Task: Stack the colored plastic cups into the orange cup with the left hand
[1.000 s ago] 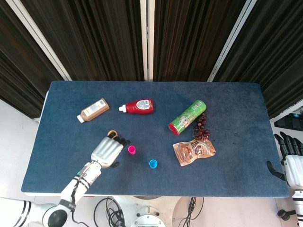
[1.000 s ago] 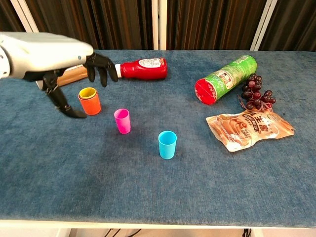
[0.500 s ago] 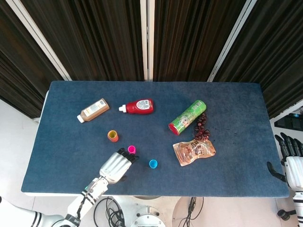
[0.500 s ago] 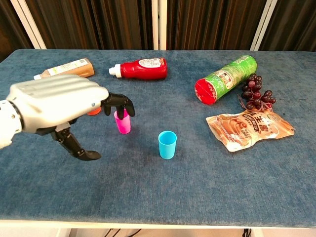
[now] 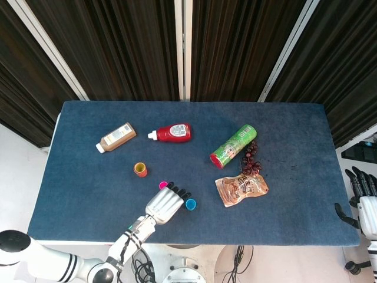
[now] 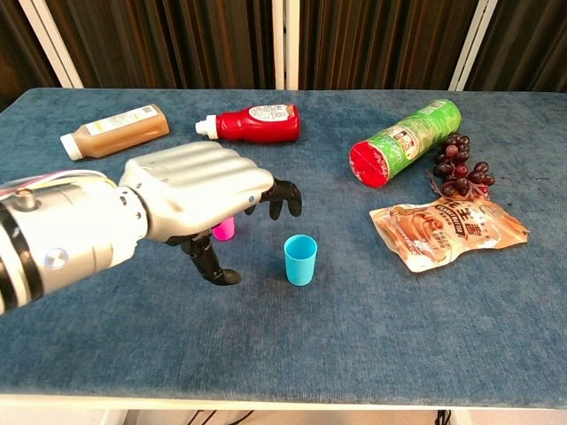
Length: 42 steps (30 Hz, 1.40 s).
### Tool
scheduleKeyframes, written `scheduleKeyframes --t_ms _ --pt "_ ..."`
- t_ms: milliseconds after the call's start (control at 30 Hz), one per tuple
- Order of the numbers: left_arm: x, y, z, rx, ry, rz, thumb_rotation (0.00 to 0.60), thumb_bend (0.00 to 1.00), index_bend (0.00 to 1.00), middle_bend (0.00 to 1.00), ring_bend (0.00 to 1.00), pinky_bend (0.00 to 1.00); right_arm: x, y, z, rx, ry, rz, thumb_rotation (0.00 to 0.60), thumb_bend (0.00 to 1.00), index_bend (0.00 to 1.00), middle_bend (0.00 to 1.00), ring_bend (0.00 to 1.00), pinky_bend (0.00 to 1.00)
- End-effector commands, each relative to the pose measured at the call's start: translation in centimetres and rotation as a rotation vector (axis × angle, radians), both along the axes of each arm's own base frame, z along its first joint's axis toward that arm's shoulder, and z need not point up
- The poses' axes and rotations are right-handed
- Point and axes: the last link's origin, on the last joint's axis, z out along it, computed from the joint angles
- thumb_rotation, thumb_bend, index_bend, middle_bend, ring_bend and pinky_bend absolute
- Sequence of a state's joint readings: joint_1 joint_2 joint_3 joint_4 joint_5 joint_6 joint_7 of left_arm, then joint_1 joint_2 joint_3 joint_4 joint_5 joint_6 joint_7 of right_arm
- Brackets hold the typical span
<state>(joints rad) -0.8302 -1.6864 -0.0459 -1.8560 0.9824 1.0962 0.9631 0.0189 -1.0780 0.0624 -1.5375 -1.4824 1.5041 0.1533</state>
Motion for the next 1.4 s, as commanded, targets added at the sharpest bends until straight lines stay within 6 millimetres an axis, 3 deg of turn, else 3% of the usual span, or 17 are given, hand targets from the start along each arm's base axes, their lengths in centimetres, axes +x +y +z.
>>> scheduleKeyframes --t_ms 33,500,1200,1400 --pt "1.2 0.4 -1.1 -0.018 0.013 -0.01 0.6 0.19 0.24 0.29 0.34 0.27 -0.2 0.1 0.2 -0.005 -0.001 -0.004 0.6 0.28 0.0 0.0 0.0 0.0" --pt "1.3 1.3 -3.1 -0.051 0.012 0.006 0.6 0.24 0.34 0.37 0.44 0.33 -0.7 0.0 0.5 -0.01 -0.005 -0.017 0.6 0.28 0.0 0.0 0.0 0.0" --pt "1.7 2.3 -4.2 -0.054 -0.075 0.031 0.6 0.24 0.49 0.51 0.54 0.41 -1.1 -0.2 0.4 -0.006 0.0 -0.031 0.6 0.28 0.0 0.0 0.0 0.0" --pt "2.0 1.9 -3.6 -0.059 -0.102 0.038 0.6 0.25 0.51 0.54 0.56 0.42 -1.1 -0.2 0.5 -0.01 -0.002 -0.028 0.6 0.28 0.0 0.0 0.0 0.0"
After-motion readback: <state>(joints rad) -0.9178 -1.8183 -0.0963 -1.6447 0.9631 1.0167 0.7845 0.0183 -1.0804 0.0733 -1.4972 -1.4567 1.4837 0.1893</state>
